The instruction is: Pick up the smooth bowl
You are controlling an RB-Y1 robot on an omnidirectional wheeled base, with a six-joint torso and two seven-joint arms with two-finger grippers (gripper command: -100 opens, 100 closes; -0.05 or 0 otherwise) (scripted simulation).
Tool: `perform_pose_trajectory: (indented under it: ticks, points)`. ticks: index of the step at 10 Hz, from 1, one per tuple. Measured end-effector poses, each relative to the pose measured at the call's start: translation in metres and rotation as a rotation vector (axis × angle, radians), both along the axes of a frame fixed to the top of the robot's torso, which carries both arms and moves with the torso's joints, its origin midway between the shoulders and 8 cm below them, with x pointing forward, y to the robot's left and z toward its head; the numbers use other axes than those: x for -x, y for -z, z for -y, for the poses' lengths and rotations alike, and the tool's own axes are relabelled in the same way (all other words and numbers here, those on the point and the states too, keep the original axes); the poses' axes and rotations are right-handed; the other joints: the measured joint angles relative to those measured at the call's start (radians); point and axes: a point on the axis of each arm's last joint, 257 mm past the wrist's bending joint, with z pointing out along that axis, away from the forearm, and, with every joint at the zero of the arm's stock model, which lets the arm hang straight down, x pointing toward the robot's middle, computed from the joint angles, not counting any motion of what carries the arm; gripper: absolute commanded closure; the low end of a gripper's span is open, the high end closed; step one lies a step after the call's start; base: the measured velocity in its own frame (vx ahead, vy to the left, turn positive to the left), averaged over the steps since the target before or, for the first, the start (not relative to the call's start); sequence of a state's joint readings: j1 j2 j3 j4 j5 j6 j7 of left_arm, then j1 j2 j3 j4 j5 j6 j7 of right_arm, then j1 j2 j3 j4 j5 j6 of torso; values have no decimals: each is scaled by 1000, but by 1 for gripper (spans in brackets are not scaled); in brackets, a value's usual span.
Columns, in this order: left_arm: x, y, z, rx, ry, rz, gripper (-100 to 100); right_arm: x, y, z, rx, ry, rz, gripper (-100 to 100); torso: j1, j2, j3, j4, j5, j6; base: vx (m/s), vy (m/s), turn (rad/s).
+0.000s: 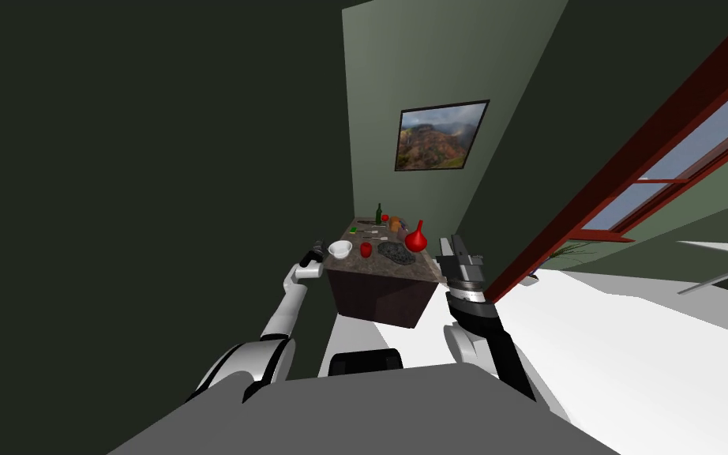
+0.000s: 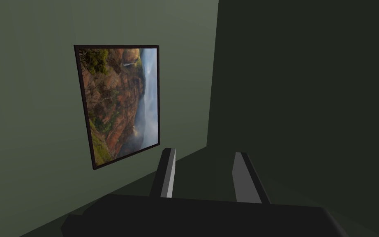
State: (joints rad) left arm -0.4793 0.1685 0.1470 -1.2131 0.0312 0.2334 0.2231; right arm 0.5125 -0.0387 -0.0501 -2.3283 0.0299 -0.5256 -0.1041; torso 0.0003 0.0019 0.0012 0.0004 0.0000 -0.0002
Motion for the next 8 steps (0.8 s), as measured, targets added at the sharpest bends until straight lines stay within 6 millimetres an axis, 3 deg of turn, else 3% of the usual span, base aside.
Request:
perform_pose_trajectory:
  ticks: [8]
  points:
    - [-22, 38, 22, 71, -1, -233, -100, 0, 0, 0, 0, 0, 0, 0, -1, -1, 0, 0, 0, 0, -29, 7, 7]
